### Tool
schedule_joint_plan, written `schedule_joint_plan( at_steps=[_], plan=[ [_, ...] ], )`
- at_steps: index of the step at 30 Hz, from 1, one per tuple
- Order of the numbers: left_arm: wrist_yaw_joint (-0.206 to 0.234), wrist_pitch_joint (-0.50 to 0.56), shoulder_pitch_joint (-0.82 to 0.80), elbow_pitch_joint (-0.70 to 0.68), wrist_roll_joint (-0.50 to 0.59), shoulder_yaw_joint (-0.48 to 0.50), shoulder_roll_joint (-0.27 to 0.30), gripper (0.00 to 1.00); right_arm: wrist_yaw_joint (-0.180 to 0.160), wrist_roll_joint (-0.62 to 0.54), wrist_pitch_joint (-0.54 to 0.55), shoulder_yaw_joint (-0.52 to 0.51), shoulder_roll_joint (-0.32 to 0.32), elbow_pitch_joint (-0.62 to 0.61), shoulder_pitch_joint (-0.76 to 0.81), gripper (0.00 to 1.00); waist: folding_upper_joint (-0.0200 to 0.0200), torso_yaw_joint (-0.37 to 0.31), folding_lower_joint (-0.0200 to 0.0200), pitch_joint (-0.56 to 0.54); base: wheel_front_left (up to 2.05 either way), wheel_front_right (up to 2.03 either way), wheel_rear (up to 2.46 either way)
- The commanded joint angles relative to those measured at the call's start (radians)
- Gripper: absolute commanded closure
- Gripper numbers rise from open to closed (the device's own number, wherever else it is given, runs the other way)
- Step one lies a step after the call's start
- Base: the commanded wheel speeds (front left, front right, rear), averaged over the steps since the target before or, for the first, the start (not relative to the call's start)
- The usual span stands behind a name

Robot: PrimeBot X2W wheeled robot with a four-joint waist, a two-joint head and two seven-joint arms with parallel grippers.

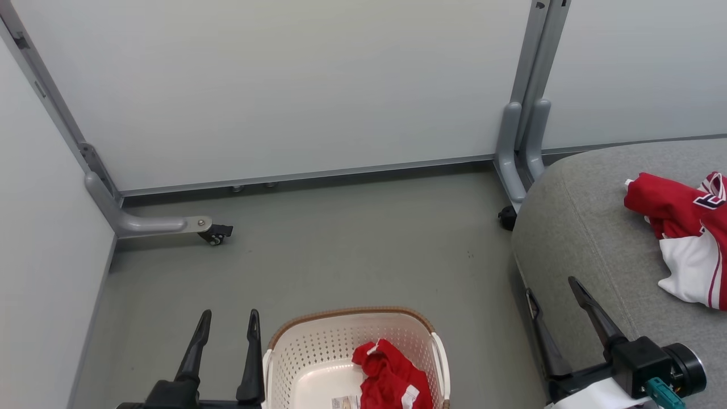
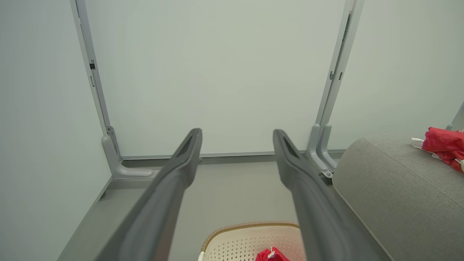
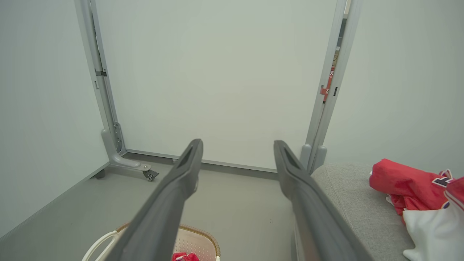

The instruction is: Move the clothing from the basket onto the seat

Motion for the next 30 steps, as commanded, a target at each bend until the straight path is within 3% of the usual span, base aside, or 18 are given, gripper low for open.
schedule_joint_plan(
  at_steps=[1,30],
  plan=[
    [0.002,0.000,0.013,0.003,0.006,-0.006,0.003,0.00,-0.001,0.003,0.000,0.001,-0.005,0.002,0.014,0.00,0.0000,0.000,0.0001,0.000,0.00,0.00,0.00],
    [0.007,0.000,-0.012,0.026,-0.007,-0.028,0.003,0.00,-0.001,0.011,0.000,0.003,0.000,0.000,-0.010,0.00,0.0000,-0.011,0.0001,0.040,0.00,0.00,0.00]
  ],
)
